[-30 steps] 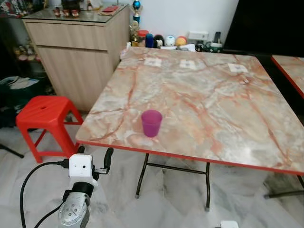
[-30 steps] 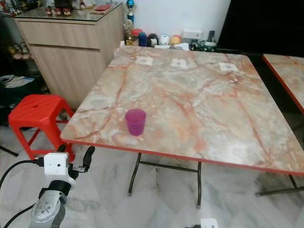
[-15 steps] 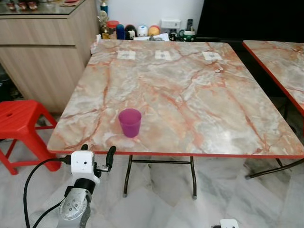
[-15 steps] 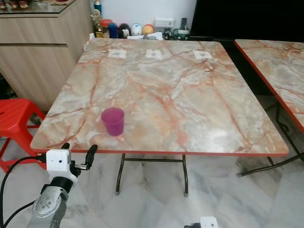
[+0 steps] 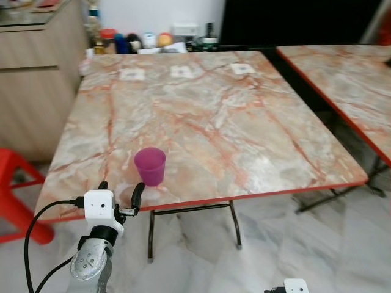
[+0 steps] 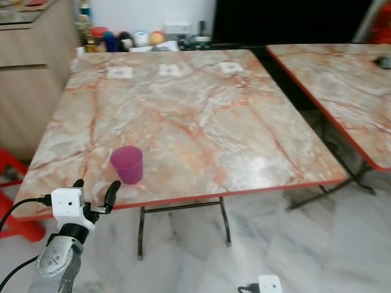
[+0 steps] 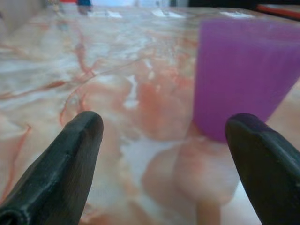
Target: Setting the table
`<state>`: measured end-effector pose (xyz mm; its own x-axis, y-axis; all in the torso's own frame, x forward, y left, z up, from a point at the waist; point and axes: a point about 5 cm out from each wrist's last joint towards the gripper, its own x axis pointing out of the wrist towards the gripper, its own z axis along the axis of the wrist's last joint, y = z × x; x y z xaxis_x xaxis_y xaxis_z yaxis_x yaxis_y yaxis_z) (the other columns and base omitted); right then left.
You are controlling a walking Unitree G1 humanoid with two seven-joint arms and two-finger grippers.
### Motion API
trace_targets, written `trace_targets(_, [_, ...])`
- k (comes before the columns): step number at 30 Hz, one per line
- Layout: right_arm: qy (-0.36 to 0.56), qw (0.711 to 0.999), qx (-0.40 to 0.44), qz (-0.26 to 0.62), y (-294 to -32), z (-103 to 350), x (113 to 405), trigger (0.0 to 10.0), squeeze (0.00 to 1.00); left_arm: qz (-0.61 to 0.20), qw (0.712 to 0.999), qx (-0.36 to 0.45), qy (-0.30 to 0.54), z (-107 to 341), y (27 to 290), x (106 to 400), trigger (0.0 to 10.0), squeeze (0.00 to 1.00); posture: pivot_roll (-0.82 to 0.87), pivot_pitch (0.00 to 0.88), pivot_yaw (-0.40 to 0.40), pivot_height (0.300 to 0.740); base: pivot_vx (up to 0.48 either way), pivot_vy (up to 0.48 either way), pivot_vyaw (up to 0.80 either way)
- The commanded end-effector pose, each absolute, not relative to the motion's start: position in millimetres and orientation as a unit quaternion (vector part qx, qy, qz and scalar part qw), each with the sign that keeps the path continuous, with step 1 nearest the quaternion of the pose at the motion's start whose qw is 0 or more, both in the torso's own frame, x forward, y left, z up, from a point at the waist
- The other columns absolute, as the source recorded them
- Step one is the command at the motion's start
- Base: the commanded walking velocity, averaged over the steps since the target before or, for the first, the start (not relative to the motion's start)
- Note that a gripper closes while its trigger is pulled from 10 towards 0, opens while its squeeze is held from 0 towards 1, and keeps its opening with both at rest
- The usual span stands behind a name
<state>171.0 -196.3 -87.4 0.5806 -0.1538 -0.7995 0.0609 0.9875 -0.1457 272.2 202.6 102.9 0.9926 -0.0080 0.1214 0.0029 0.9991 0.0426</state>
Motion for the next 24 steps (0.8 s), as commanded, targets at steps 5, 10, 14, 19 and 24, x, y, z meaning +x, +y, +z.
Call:
trace_targets(5, [0.46,0.885,-0.053,-0.059,-198,-89,167,10.0,0.0,-0.008,0.998,0.023,-0.064,104,202,270,10.0,0.0,0.06,0.111,-0.022,0.74,0.0,0.0,0.0])
trace_targets(10, [0.46,0.884,-0.053,-0.057,-197,-89,167,10.0,0.0,-0.018,0.997,0.031,-0.061,103,200,269,10.0,0.0,0.06,0.106,-0.02,0.74,0.0,0.0,0.0])
trace_targets(14, [0.46,0.884,-0.054,-0.056,-197,-89,166,10.0,0.0,-0.067,0.997,0.036,-0.034,95,192,268,10.0,0.0,0.07,0.098,-0.017,0.74,0.0,0.0,0.0])
trace_targets(19, [0.461,0.884,-0.056,-0.053,-197,-90,166,10.0,0.0,-0.09,0.995,0.048,-0.018,86,186,268,10.0,0.0,0.06,0.093,-0.015,0.74,0.0,0.0,0.0])
trace_targets(24, [0.463,0.883,-0.057,-0.053,-197,-90,166,10.0,0.0,-0.09,0.995,0.047,-0.018,86,183,271,10.0,0.0,0.06,0.093,-0.015,0.74,0.0,0.0,-0.4])
